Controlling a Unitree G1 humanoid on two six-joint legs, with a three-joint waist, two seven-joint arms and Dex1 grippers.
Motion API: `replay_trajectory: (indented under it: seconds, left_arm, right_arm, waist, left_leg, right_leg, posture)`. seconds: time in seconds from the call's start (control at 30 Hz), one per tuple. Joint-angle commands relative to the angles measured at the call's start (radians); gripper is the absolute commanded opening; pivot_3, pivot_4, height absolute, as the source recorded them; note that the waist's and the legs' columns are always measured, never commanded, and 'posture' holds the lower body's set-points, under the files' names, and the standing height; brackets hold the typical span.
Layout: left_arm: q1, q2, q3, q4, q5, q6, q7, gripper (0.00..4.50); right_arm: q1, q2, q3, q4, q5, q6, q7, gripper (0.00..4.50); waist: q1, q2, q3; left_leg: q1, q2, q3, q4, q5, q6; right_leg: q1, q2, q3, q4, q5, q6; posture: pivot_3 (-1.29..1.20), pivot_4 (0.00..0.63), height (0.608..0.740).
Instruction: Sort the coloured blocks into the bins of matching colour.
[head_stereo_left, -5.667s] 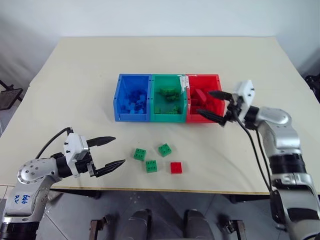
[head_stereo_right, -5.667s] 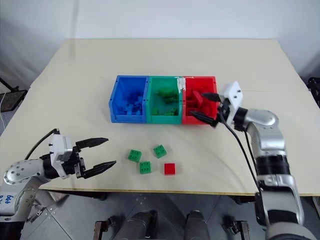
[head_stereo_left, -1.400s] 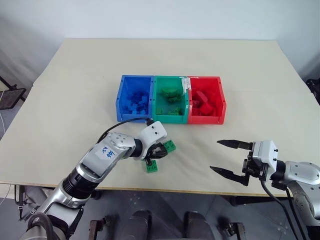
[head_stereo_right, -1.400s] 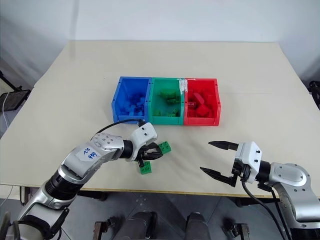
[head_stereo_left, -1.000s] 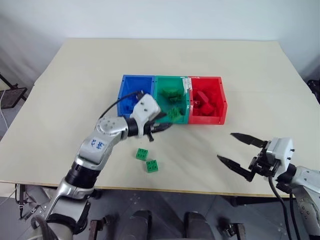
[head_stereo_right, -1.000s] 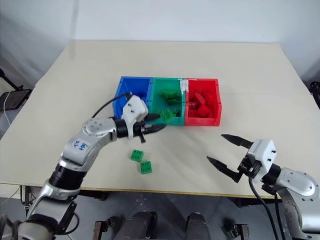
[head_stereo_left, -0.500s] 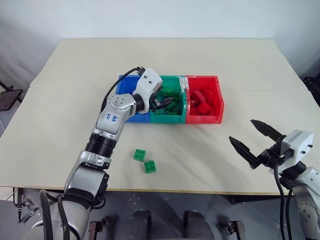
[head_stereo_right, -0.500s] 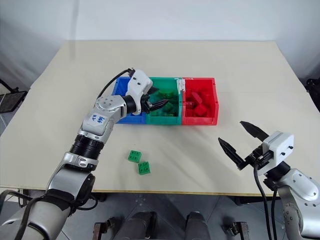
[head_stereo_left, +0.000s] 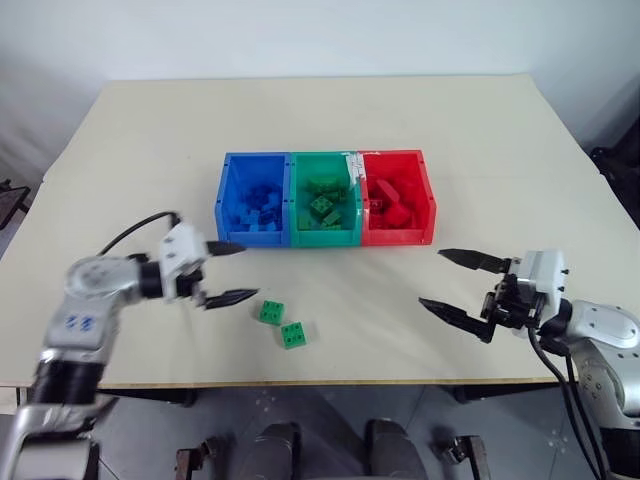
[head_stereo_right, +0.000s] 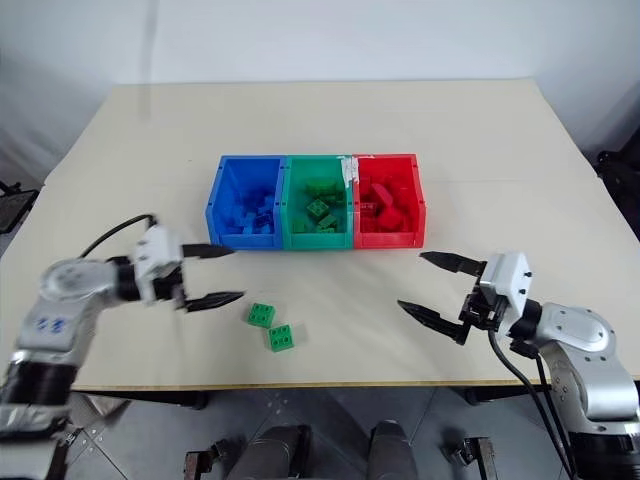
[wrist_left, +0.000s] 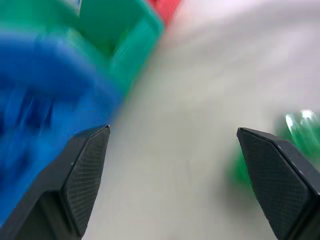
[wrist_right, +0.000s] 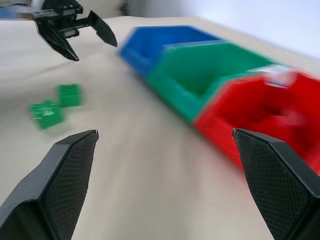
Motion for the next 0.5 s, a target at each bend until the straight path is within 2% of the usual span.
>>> replay_trajectory:
  seconds: [0.03, 0.23, 0.43, 0.5]
  left_arm:
    - [0.069, 0.043, 0.109, 0.033, -0.023, -0.125, -0.033, 4.31]
    - [0.192, 0.060, 0.183, 0.027, -0.068, -0.128, -0.060, 4.42]
    - [0.214, 0.047, 0.129, -0.114, -0.098, -0.069, -0.058, 4.42]
    - [0.197, 0.036, 0.082, -0.204, -0.131, 0.009, -0.043, 4.42]
  right_arm:
    - [-0.030, -0.024, 0.021, 0.037, -0.013, -0.036, 0.081, 4.50]
    - [-0.077, -0.031, 0.058, 0.115, -0.050, -0.091, 0.166, 4.50]
    - [-0.072, -0.051, 0.044, 0.128, -0.052, -0.084, 0.186, 4.50]
    - [-0.052, -0.064, 0.032, 0.121, -0.052, -0.077, 0.185, 4.50]
  waist:
    - [0.016, 0.000, 0.000]
    - [0.027, 0.000, 0.000]
    - [0.029, 0.000, 0.000]
    - [0.027, 0.000, 0.000]
  left_leg:
    - [0.000, 0.000, 0.000, 0.000, 0.000, 0.000]
    - [0.000, 0.000, 0.000, 0.001, -0.001, 0.000]
    - [0.000, 0.001, 0.000, 0.001, -0.002, -0.001]
    - [0.000, 0.001, 0.000, 0.001, -0.002, -0.001]
  right_leg:
    - [0.000, 0.000, 0.000, -0.001, 0.000, 0.000]
    - [0.000, 0.000, 0.000, -0.001, 0.000, 0.000]
    - [0.000, 0.000, 0.000, -0.001, 0.000, 0.000]
    - [0.000, 0.000, 0.000, -0.001, 0.000, 0.000]
  posture:
    - [0.00, 0.150, 0.740]
    - [0.00, 0.150, 0.740]
    - [0.00, 0.150, 0.740]
    - [0.00, 0.150, 0.740]
